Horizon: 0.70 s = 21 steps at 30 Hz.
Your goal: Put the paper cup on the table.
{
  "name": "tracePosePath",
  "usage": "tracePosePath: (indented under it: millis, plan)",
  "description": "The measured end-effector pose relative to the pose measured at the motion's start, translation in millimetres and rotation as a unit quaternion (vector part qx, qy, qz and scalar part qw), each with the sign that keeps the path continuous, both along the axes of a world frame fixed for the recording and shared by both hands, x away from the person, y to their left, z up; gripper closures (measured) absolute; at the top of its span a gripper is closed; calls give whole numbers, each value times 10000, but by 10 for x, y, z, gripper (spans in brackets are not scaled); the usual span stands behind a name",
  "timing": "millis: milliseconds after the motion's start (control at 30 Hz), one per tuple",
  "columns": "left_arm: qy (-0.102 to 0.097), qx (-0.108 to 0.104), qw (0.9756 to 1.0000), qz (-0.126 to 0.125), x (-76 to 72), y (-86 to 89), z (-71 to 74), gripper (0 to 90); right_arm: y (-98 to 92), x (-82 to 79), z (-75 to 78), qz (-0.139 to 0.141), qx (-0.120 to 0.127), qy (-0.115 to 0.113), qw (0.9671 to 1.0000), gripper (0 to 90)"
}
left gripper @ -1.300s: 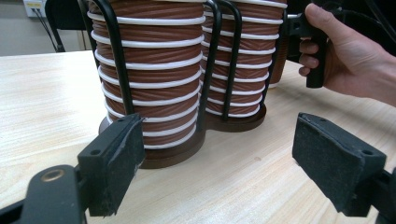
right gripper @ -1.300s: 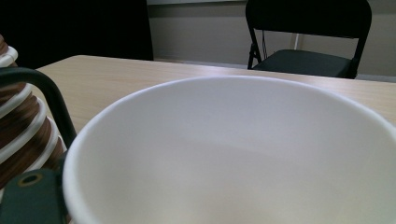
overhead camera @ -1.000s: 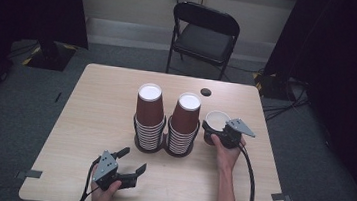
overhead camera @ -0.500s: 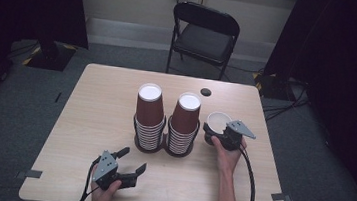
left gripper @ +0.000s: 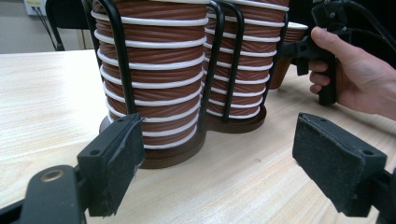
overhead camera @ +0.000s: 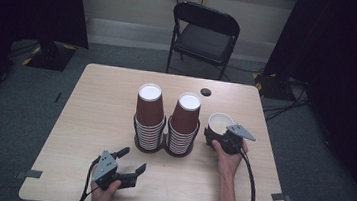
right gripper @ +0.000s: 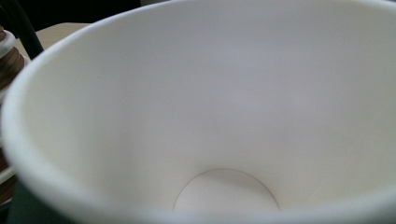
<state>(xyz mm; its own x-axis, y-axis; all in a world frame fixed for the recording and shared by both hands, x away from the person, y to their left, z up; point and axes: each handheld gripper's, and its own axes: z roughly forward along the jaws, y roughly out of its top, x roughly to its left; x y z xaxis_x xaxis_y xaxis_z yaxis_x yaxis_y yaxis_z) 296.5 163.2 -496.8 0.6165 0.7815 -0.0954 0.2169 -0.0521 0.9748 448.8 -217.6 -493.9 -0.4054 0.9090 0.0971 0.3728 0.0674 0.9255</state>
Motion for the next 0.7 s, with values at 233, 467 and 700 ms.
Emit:
tracePosePath:
  millis: [233, 467, 700]
  plan:
    - [5, 4, 10000, 7, 0, -3, 0, 166, -50, -21, -2, -62, -151, 349, 9993, 129]
    - [19, -1, 10000, 10, 0, -7, 0, 166, -75, -102, 2, -98, -203, 586, 9980, 129]
    - [53, -16, 10000, -2, 7, -7, 0, 166, -69, -213, 68, -133, -212, 503, 9984, 134]
